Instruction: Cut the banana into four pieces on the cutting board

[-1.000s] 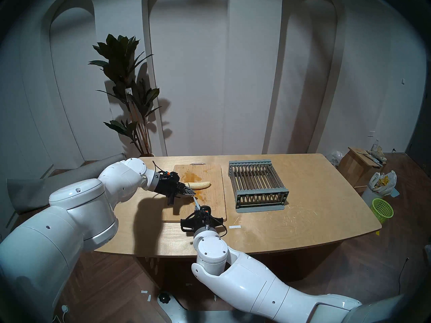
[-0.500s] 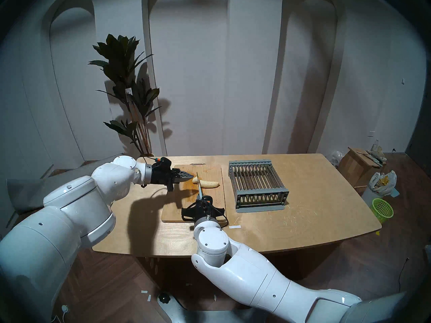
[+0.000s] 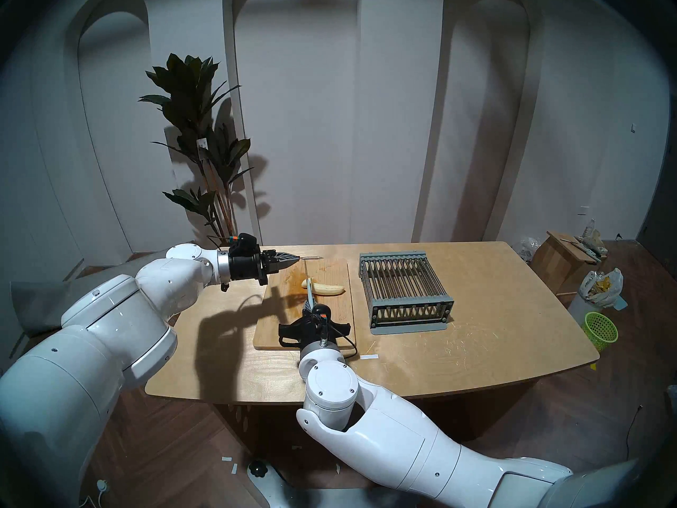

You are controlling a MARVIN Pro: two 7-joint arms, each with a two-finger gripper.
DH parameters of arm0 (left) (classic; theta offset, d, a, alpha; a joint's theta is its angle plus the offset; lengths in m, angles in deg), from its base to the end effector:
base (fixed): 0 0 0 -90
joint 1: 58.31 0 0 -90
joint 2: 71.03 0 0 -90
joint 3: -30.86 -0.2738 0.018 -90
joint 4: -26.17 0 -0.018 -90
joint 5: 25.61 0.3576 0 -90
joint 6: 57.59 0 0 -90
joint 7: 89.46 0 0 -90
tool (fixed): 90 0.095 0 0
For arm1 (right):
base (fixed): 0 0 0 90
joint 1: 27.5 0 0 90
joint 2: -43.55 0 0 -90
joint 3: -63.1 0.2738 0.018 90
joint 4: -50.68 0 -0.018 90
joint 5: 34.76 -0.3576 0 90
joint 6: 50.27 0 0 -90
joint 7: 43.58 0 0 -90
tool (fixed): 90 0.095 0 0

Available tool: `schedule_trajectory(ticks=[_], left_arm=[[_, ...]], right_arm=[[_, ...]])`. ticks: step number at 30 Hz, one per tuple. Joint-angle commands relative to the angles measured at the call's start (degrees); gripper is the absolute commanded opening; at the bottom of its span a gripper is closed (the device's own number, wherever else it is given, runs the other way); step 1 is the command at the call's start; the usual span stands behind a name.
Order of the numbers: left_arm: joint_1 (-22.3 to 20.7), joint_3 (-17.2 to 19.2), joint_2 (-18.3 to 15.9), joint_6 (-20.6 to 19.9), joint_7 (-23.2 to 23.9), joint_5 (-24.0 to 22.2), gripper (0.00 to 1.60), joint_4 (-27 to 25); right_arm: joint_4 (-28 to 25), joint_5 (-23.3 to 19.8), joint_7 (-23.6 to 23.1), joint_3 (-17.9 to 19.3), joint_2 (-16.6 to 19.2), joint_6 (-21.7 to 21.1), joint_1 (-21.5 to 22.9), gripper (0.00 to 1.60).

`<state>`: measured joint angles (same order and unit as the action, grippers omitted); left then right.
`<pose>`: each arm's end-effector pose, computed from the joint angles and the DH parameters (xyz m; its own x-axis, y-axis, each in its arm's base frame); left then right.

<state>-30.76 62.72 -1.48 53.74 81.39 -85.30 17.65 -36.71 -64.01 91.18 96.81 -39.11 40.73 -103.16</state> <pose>0.5850 0.0897 -0.2638 0.0362 -0.0794 0.9962 -0.9308 -0.3655 0.0047 0.3790 0.2871 -0.2980 0.1835 -0.1391 0.9731 0.1577 -0.9730 -0.1688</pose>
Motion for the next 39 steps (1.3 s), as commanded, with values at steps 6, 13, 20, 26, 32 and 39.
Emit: schedule_trajectory(ticks=[6,13,20,26,32,39], left_arm=[[0.0,4.7,1.2,-1.0,1.8,-4.8,0.00,0.0],[-0.5,4.7,2.5,0.3,-1.0,-4.3,0.00,0.4],[-1.2,4.6,3.5,-0.1,0.6,-4.2,0.00,-1.2],[-1.9,4.0,4.0,-0.7,1.8,-3.5,0.00,-1.9],[-2.2,2.3,4.2,-0.7,4.2,-2.0,0.00,-2.6],[-2.2,-2.6,4.9,5.3,4.2,3.6,0.00,-4.0]], right_arm=[[-5.7,0.8,2.7,0.6,2.8,0.6,-2.1,0.00],[-6.0,0.1,2.5,1.4,4.0,1.2,-2.4,0.00],[-4.5,-1.2,0.1,1.9,3.9,1.5,-1.1,0.00],[-2.6,-2.7,-1.8,2.5,3.6,1.8,0.2,0.00],[-1.0,-4.6,-3.8,3.1,3.5,2.2,0.9,0.00],[0.3,-6.0,-5.8,3.1,3.3,2.2,1.7,0.00]])
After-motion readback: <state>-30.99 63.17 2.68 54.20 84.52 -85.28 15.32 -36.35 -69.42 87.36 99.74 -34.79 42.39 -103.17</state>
